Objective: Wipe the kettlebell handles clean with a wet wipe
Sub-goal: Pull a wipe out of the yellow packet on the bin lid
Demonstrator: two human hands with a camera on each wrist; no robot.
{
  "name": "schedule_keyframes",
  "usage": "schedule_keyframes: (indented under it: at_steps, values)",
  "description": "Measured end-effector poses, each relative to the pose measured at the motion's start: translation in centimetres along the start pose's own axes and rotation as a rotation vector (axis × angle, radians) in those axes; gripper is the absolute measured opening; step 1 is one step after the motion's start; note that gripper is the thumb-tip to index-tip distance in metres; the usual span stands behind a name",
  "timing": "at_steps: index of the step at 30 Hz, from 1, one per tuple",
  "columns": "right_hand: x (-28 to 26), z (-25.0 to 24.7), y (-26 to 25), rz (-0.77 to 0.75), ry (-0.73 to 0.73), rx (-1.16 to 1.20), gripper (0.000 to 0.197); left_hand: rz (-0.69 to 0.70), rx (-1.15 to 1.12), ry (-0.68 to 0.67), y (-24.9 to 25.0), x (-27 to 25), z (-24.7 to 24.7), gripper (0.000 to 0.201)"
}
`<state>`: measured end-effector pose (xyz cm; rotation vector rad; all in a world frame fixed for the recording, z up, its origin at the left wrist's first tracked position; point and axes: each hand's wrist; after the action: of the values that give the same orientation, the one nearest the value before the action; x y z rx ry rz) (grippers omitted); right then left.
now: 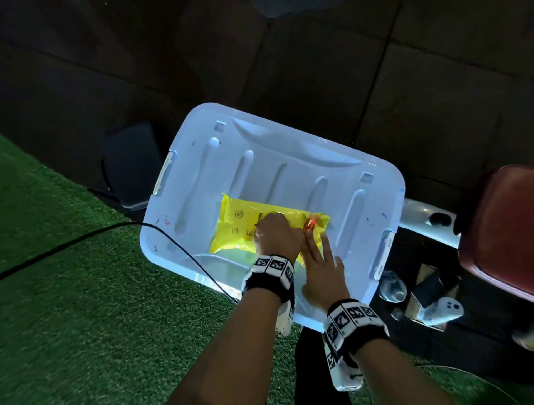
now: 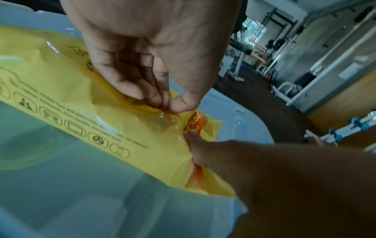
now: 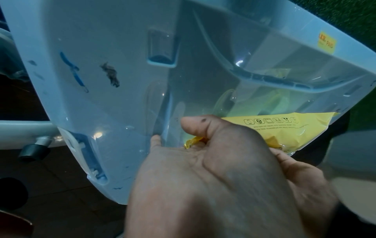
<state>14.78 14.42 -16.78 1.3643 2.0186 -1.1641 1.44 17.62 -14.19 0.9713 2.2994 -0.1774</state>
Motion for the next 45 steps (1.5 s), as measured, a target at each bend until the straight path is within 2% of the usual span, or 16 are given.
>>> schedule_keyframes:
  at_steps: [3,6,11,12,14,16,18,20,22,27,32,34,37,40,42,45]
  values:
    - [0.0,-0.3,0.0,0.010,-0.019,0.013,0.104,-0.023,-0.075,-0.029,-1.4,-0.4,-1.3,0.030]
    - [0.0,-0.7,-0.2,0.015,-0.039,0.008,0.100,-0.094,-0.142,-0.009,-5.1,-0.4,-4.2,0.038]
    - [-0.2,-1.5,-1.2,0.045,-0.024,-0.004,0.089,-0.148,-0.149,-0.003,-11.6,1.4,-6.3,0.026]
    - [-0.1,-1.7,-1.8,0.051,0.052,0.010,0.079,-0.132,-0.145,-0.028,-12.1,1.9,-6.3,0.026]
    - [0.2,-2.5,-3.3,0.042,0.334,0.059,0.046,-0.089,-0.144,-0.084,-12.3,2.6,-6.1,0.026]
    - [0.8,-2.8,-5.2,-0.031,0.592,0.073,0.018,-0.046,-0.174,-0.123,-12.2,3.0,-6.2,0.025]
    - [1.6,-2.9,-7.2,-0.040,0.635,0.081,0.007,-0.002,-0.177,-0.136,-12.1,3.3,-6.5,0.019]
    - [2.3,-2.7,-9.0,0.042,0.516,0.179,0.019,0.026,-0.172,-0.141,-12.3,3.4,-6.8,0.016]
    - [3.1,-2.4,-9.9,0.158,0.461,0.285,0.029,0.035,-0.168,-0.150,-12.4,3.4,-7.1,0.015]
    - [4.4,-1.9,-10.7,0.311,0.502,0.627,0.024,0.024,-0.184,-0.198,-12.6,3.7,-7.0,0.016]
    - [3.5,-2.0,-9.1,0.182,0.541,0.821,0.017,0.022,-0.204,-0.217,-13.0,4.1,-7.3,0.018]
    - [1.9,-2.6,-8.3,0.163,0.545,1.085,0.009,0.012,-0.230,-0.217,-13.3,4.4,-7.1,0.022]
    - [-1.5,-4.3,-7.9,0.126,0.506,1.559,0.011,0.014,-0.279,-0.213,-13.4,4.4,-6.9,0.024]
    - [-3.8,-5.7,-7.0,0.008,0.577,1.769,0.011,0.032,-0.294,-0.198,-13.2,4.2,-7.0,0.021]
    - [-3.9,-5.8,-6.3,0.030,0.726,1.612,0.022,0.048,-0.282,-0.182,-13.0,3.9,-6.9,0.015]
    - [-2.4,-4.5,-5.8,0.174,0.937,1.038,0.017,0.087,-0.353,-0.127,-12.4,3.0,-6.4,0.014]
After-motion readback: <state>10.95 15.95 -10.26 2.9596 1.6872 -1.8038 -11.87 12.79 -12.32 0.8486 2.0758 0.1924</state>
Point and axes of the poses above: each hand's wrist, its own x-axis towards the middle knuckle, its own z-axis out of the palm, y = z × x, and after that the axes turned 12 degrees about x, right-handed
